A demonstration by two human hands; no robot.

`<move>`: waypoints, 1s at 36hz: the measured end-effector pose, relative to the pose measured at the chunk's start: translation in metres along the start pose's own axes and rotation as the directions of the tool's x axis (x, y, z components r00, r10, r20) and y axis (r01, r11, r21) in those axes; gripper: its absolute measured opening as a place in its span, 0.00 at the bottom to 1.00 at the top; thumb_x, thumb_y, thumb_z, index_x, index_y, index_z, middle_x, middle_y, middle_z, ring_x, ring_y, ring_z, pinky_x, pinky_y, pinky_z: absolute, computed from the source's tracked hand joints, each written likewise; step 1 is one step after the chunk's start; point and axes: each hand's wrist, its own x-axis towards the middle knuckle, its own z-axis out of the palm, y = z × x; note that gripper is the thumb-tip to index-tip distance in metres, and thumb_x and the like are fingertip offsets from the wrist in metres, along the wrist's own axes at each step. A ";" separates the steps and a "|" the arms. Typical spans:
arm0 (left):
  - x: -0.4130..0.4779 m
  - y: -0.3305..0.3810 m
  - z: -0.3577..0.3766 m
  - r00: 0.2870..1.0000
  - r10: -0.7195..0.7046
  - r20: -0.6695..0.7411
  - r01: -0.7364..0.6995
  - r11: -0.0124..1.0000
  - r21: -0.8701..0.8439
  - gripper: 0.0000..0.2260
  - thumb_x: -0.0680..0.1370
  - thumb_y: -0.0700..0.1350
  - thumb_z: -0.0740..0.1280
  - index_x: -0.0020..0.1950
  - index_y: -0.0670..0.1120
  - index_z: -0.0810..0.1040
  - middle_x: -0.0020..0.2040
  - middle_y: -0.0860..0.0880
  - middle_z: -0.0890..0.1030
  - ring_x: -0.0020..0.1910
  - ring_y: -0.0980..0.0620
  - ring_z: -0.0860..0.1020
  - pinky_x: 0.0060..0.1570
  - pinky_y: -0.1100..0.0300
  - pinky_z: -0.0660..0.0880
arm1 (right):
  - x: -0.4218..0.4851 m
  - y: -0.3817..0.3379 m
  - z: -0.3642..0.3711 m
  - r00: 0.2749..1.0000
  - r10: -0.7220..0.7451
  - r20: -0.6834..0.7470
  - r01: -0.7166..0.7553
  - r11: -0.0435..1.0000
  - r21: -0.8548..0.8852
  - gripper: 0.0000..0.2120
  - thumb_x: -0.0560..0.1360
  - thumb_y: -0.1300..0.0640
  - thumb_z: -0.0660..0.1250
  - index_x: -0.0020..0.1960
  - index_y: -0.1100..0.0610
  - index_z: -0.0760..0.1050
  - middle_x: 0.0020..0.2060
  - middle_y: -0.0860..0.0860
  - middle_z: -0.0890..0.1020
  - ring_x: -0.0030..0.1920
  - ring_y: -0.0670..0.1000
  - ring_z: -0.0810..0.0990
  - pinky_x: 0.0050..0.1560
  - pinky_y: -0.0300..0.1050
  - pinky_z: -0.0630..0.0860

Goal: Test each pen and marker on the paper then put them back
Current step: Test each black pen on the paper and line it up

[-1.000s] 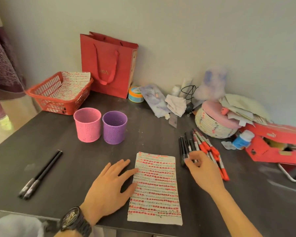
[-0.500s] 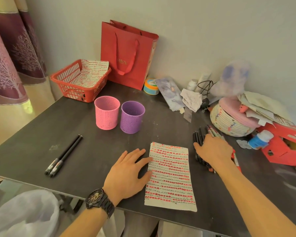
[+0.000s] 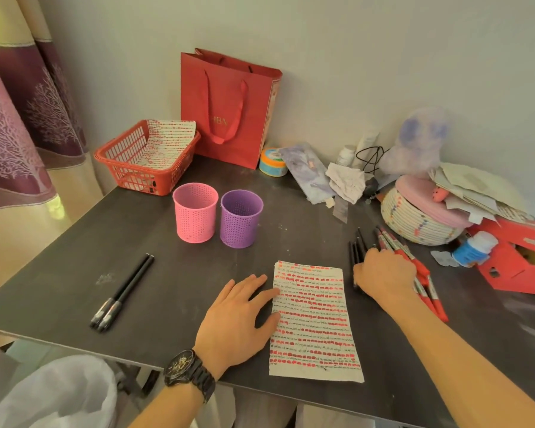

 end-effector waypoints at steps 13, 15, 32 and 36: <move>-0.004 0.002 -0.002 1.000 0.008 0.029 -0.009 0.999 0.040 0.26 0.80 0.69 0.47 0.79 0.66 0.57 0.81 0.61 0.54 0.81 0.58 0.49 0.75 0.55 0.38 | -0.084 0.021 -0.018 0.984 0.097 -0.148 0.088 0.460 0.884 0.06 0.77 0.51 0.69 0.43 0.41 0.76 0.38 0.41 0.81 0.42 0.42 0.79 0.40 0.36 0.69; -0.008 0.004 -0.004 0.999 0.020 0.032 -0.021 0.999 0.038 0.28 0.79 0.71 0.43 0.78 0.67 0.55 0.82 0.60 0.53 0.81 0.58 0.49 0.75 0.55 0.38 | -0.112 0.019 -0.017 0.984 0.136 -0.116 0.075 0.275 0.959 0.07 0.78 0.54 0.70 0.44 0.42 0.77 0.37 0.41 0.82 0.41 0.40 0.80 0.40 0.33 0.70; -0.119 0.047 -0.031 0.987 -0.010 -0.160 -0.074 0.858 -0.508 0.08 0.81 0.54 0.63 0.54 0.56 0.81 0.50 0.59 0.81 0.46 0.54 0.80 0.44 0.70 0.71 | -0.285 -0.027 0.011 0.959 -0.161 0.232 -0.281 -0.467 0.838 0.04 0.70 0.60 0.72 0.44 0.56 0.83 0.31 0.58 0.82 0.26 0.52 0.74 0.28 0.42 0.71; -0.140 0.054 -0.029 0.990 0.091 0.110 -0.022 0.859 -0.511 0.14 0.82 0.63 0.58 0.60 0.60 0.76 0.52 0.61 0.81 0.43 0.55 0.79 0.39 0.71 0.70 | -0.297 -0.035 0.013 0.940 -0.222 0.259 -0.336 -0.473 0.814 0.06 0.71 0.57 0.70 0.46 0.55 0.84 0.34 0.60 0.83 0.29 0.53 0.76 0.28 0.41 0.71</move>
